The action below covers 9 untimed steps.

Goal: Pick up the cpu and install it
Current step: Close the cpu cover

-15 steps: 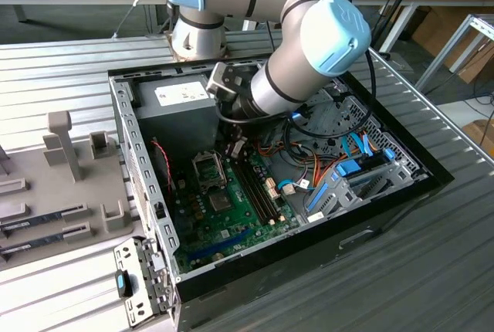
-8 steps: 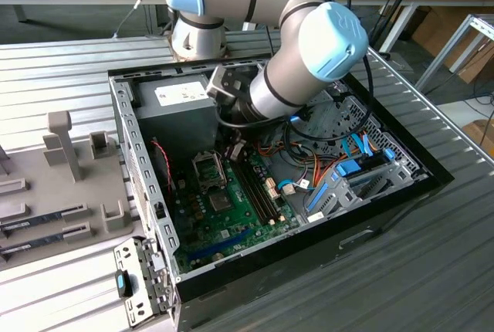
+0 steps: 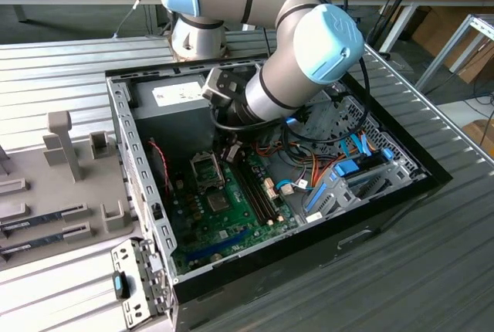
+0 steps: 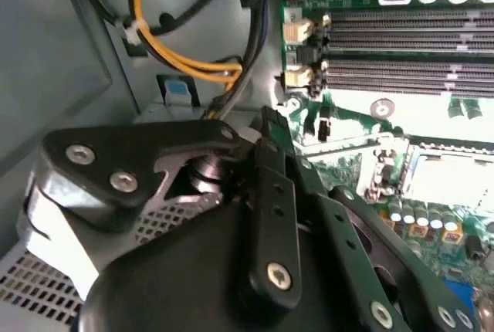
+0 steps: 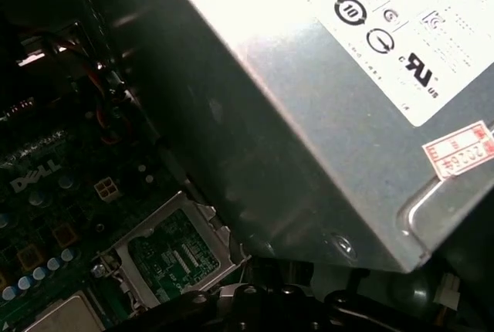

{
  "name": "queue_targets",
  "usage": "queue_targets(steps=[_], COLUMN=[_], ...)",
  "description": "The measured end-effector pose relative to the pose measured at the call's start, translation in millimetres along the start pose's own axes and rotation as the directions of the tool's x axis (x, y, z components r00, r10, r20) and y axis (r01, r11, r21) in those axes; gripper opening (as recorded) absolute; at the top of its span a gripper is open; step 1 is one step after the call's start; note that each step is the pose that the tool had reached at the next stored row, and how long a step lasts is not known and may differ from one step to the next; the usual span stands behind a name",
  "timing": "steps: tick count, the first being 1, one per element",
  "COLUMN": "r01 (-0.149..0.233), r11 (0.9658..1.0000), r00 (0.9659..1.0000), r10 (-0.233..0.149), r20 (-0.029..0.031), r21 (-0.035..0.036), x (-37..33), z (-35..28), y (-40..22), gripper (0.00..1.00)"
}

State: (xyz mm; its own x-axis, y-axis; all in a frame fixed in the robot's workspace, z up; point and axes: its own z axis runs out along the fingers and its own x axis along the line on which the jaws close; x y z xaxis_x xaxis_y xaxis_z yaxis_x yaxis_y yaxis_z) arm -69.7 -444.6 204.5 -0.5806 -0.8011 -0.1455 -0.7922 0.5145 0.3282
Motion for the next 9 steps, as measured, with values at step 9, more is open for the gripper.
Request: queue_targets(steps=[9], r01=[0.002], r11=[1.0], r00=[1.0], r10=[-0.002], r20=[0.0084], r21=[-0.0059], x=[1.0], z=[-4.8], y=[0.7], gripper=[0.11])
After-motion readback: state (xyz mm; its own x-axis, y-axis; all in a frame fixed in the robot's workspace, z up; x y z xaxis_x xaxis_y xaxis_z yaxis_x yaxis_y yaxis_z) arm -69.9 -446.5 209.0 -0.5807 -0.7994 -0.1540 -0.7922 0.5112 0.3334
